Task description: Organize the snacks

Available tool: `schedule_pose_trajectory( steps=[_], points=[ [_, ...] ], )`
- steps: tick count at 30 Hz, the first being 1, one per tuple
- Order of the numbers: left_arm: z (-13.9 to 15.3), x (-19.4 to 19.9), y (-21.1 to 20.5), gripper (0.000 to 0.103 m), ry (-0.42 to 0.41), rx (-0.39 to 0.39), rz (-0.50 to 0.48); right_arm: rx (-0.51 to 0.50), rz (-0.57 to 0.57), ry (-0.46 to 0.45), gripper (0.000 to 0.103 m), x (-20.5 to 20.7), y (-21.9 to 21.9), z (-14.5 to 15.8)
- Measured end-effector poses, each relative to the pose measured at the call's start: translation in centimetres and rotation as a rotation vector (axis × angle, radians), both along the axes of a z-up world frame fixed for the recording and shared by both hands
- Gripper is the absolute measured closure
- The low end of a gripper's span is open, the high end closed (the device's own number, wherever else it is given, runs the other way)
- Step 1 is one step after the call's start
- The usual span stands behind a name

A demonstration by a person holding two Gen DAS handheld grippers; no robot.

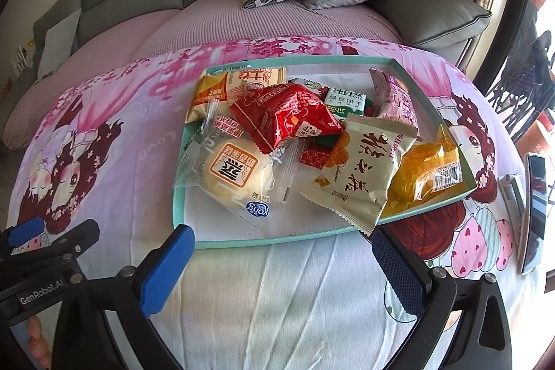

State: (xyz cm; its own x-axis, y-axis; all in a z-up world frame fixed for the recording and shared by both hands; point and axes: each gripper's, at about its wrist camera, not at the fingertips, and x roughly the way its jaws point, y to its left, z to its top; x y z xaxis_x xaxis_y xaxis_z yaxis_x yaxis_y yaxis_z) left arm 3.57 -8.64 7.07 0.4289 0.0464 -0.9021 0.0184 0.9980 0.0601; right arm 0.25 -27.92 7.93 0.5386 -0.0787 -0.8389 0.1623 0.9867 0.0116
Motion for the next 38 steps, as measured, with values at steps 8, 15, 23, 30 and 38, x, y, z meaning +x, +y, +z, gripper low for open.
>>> schedule_pose_trajectory(
  steps=[8,15,23,30,38],
  points=[
    [0.2,-0.2,-0.1,0.004,-0.006,-0.007,0.002,0.0,-0.008,0.007,0.0,0.0,-0.2,-0.1],
    [0.3,-0.3,-0.1,0.004,-0.011,-0.007,0.0,0.001,-0.009,0.008,0.0,0.0,-0.3,-0.1],
    [0.4,-0.3,-0.2,0.004,-0.014,-0.004,0.002,0.001,-0.01,0.008,0.0,0.0,-0.2,-0.1],
    [0.7,-0.4,-0.3,0.004,-0.034,-0.001,0.002,0.001,-0.011,0.009,0.0,-0.1,-0.3,-0.1],
    [1.4,-0.6,-0.3,0.004,-0.081,-0.002,0.001,0.001,-0.01,0.009,0.0,-0.1,-0.3,-0.1]
  ],
)
